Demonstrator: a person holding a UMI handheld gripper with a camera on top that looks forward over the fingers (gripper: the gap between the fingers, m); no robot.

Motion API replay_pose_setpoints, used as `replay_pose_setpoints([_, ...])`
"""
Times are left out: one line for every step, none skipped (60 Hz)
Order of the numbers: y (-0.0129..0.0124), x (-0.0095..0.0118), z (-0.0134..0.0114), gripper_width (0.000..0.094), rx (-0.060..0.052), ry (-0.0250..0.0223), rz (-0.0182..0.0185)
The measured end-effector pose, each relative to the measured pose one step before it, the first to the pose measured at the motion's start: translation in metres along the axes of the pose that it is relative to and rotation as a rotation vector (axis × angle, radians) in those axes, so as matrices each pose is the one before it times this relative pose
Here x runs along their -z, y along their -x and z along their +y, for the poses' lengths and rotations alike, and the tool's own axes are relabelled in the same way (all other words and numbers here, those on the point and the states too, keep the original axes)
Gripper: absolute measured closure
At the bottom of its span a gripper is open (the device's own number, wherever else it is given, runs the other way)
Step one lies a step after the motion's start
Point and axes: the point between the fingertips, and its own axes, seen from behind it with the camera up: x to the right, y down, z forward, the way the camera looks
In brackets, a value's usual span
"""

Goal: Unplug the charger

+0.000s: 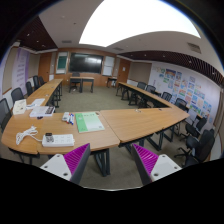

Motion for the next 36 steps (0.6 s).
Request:
replay_pose_setpoints([0.00197, 0.00148, 0.00051, 0.0082, 0.0017, 0.00342, 0.00020])
replay_pose_setpoints([0.00045, -0.00004, 0.00211, 0.0083, 0.0025, 0.00494, -0.00035])
replay_pose_setpoints([0.00036, 0.00004, 0.00278, 0.0083, 0.0034, 0.00637, -0.00006])
replay_pose_setpoints([0.00048, -0.00009, 0.00325, 0.0084, 0.0032, 0.00638, -0.00047])
replay_pose_setpoints([0.00019, -0.00032, 0.00398, 0.0082, 0.0024, 0.00543, -0.00037])
replay_pose_setpoints([0.00046, -0.00028, 0.00401, 0.0083, 0.0013, 0.00445, -0.00072])
replay_pose_setpoints([0.00084, -0.00066, 0.00423, 0.0083, 0.0016, 0.00382, -0.00165])
replay_pose_setpoints([0.00085, -0.00081, 0.00466, 0.0080, 0.0019, 0.00349, -0.00249])
replay_pose_setpoints([0.00114, -0.00048, 0.00527, 0.0082, 0.0016, 0.00378, -0.00320])
replay_pose_setpoints([0.00134, -0.00064, 0.00589, 0.0081, 0.0019, 0.00523, -0.00400])
replay_pose_setpoints([-0.00310, 0.00002, 0.01076, 0.0082, 0.0019, 0.00546, -0.00673])
replay_pose_setpoints([0.00183, -0.00283, 0.00649, 0.0083, 0.0035, 0.00696, -0.00453])
replay_pose_setpoints([0.00170, -0.00043, 0.00629, 0.0082, 0.0034, 0.00715, -0.00497])
replay_pose_setpoints([0.00150, -0.00042, 0.00598, 0.0080, 0.0027, 0.00584, -0.00525])
replay_pose_setpoints([0.00326, -0.00007, 0.00580, 0.0081, 0.0022, 0.00576, -0.00580])
replay_pose_setpoints([0.00303, 0.00020, 0.00599, 0.0079, 0.0020, 0.00558, -0.00612])
replay_pose_setpoints([0.00372, -0.00008, 0.00622, 0.0077, 0.0024, 0.00487, -0.00655])
replay_pose_setpoints([0.00433, 0.00031, 0.00577, 0.0076, 0.0028, 0.00418, -0.00755])
replay_pose_setpoints([0.00515, -0.00023, 0.00588, 0.0075, 0.0035, 0.00383, -0.00830])
replay_pose_setpoints([0.01086, 0.00201, 0.00076, 0.0077, 0.0052, 0.00782, -0.00681])
replay_pose_setpoints([0.01105, -0.00276, 0.00050, 0.0078, 0.0046, 0.00639, -0.00791])
replay_pose_setpoints([0.00425, -0.00045, 0.00877, 0.0081, 0.0039, 0.00155, -0.01155])
replay_pose_setpoints([0.00643, -0.00148, 0.00453, 0.0086, 0.0052, 0.00273, -0.01099])
replay_pose_setpoints([0.00834, -0.00129, 0.00358, 0.0086, 0.0051, 0.00264, -0.01160])
replay_pose_setpoints([0.00891, -0.00160, 0.00325, 0.0084, 0.0044, 0.00253, -0.01103])
replay_pose_setpoints([0.00961, -0.00192, 0.00275, 0.0082, 0.0039, 0.00212, -0.01172])
replay_pose_setpoints([0.01049, -0.00266, 0.00239, 0.0080, 0.0035, 0.00159, -0.01323])
replay_pose_setpoints([0.01127, -0.00302, 0.00186, 0.0084, 0.0028, 0.00109, -0.01491])
replay_pose_setpoints([0.01191, -0.00382, 0.00116, 0.0084, 0.0016, 0.00042, -0.01646])
replay_pose_setpoints([0.01131, -0.00416, 0.00024, 0.0080, -0.0001, -0.00121, -0.01630])
replay_pose_setpoints([0.01447, -0.00824, -0.00183, 0.0075, -0.0015, -0.00228, -0.01328])
replay_pose_setpoints([0.01162, -0.00631, -0.00063, 0.0077, -0.0005, -0.00511, -0.01582])
replay_pose_setpoints([0.01250, -0.00672, -0.00142, 0.0077, 0.0003, -0.00517, -0.01519])
replay_pose_setpoints([0.01156, -0.00741, -0.00218, 0.0077, 0.0006, -0.00503, -0.01515])
replay_pose_setpoints([0.01138, -0.00818, -0.00237, 0.0077, 0.0025, -0.00493, -0.01403])
replay_pose_setpoints([0.01077, -0.00851, -0.00276, 0.0079, 0.0049, -0.00575, -0.01248])
